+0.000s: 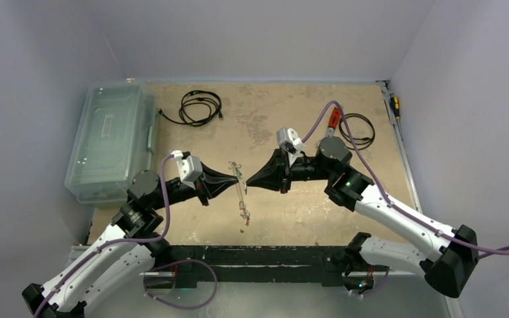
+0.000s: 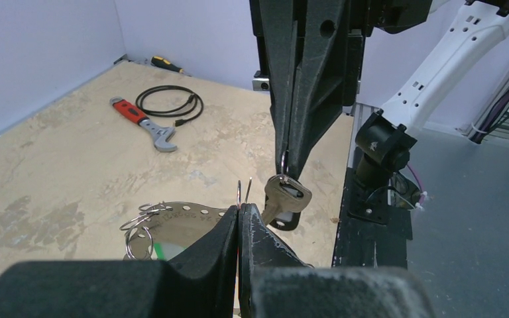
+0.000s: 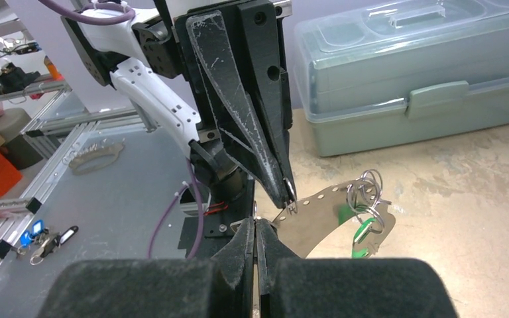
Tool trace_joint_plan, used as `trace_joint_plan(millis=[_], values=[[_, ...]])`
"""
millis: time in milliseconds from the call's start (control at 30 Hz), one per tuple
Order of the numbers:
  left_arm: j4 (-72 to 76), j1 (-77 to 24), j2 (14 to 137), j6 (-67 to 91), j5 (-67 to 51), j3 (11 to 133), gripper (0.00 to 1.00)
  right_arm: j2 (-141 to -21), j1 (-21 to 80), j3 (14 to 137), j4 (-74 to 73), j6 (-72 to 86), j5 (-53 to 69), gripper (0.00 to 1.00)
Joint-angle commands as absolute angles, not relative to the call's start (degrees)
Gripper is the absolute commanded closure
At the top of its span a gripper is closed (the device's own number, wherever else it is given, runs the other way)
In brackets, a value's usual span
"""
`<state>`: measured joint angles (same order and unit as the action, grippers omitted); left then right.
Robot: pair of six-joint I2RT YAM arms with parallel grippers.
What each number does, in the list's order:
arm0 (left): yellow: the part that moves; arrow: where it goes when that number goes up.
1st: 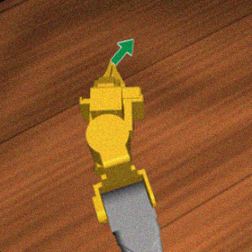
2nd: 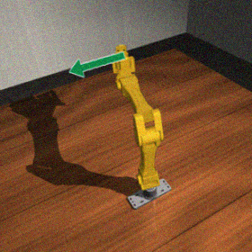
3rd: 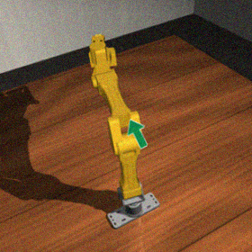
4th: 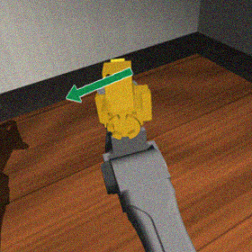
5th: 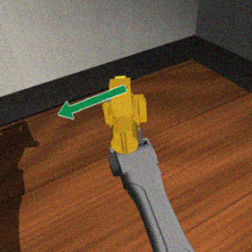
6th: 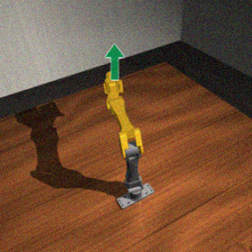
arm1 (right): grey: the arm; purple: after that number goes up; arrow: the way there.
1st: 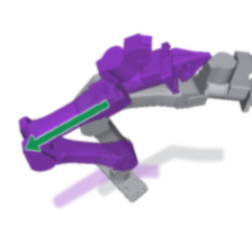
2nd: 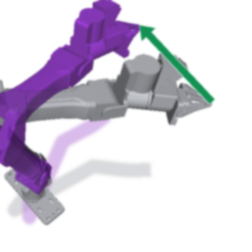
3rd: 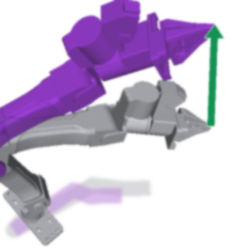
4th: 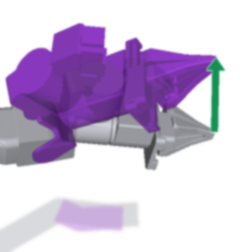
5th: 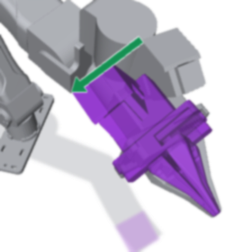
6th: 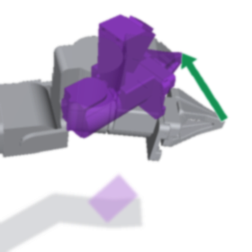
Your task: Put the keys on the keyring
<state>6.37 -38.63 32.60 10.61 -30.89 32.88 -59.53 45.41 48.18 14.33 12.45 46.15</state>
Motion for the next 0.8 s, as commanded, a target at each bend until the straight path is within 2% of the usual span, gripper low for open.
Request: trace_joint_plan(millis=[0,767], values=[[10.87,-39.19,32.69,11.81,-32.52,32.52,1.00,-59.63,45.26,52.24,13.53,13.71,45.03,1.00],[11.21,-39.69,31.87,11.89,-32.92,32.27,1.00,-62.75,45.26,53.92,10.32,14.24,43.12,1.00]])
